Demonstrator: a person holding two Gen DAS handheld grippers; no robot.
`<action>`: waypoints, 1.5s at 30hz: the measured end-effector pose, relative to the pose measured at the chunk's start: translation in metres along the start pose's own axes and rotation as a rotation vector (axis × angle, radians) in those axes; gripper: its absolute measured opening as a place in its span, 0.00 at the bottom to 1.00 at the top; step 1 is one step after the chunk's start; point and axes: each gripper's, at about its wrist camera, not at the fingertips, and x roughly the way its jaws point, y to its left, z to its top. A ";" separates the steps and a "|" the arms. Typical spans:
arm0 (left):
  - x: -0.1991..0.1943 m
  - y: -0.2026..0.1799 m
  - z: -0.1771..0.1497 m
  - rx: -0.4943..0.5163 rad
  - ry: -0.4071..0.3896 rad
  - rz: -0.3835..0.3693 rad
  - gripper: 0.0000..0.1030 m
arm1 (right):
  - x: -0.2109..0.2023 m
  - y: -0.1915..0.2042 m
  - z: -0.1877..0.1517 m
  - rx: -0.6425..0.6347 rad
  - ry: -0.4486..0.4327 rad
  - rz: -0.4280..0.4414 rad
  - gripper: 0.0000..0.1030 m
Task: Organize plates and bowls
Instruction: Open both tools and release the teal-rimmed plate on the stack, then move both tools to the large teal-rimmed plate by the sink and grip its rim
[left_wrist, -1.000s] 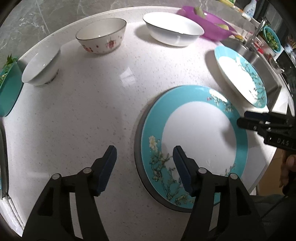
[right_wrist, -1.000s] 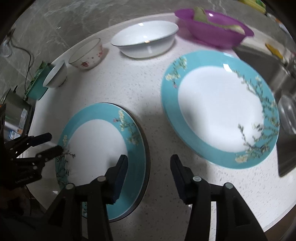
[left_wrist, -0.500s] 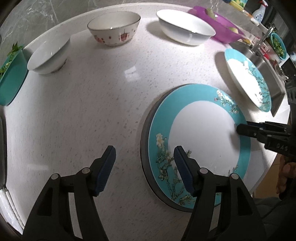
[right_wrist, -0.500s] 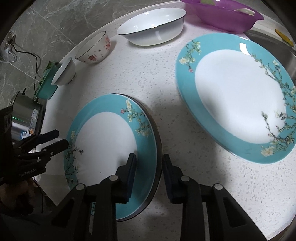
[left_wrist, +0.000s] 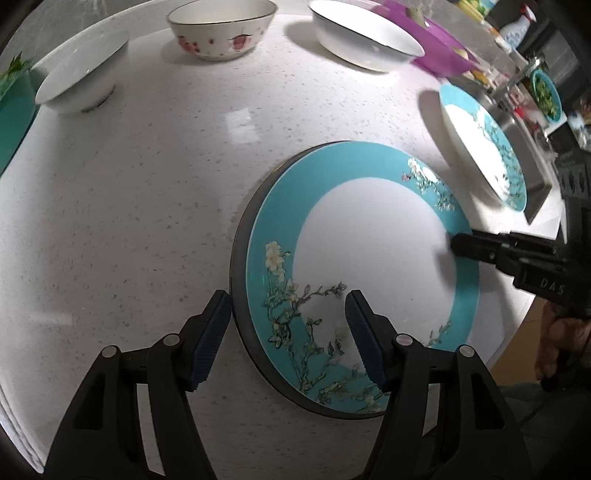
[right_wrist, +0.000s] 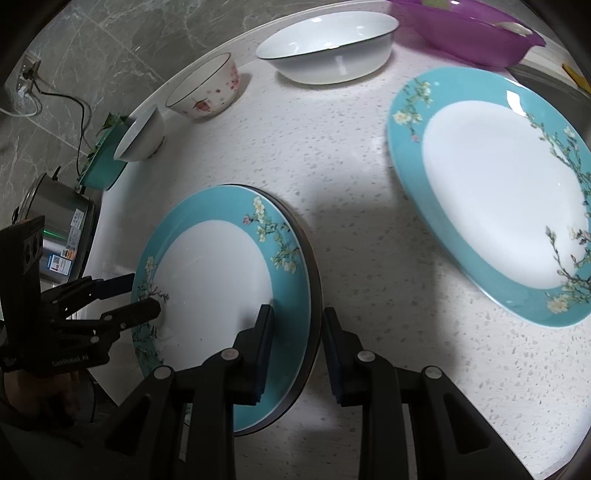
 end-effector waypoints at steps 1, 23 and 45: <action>0.000 0.003 0.000 -0.002 0.000 0.000 0.59 | 0.001 0.001 0.000 0.001 0.000 0.003 0.27; -0.073 -0.007 0.051 -0.032 -0.172 -0.077 0.97 | -0.048 -0.015 -0.007 0.127 -0.147 0.024 0.79; 0.059 -0.209 0.155 -0.064 -0.057 0.010 0.97 | -0.144 -0.256 0.052 0.188 -0.210 0.090 0.76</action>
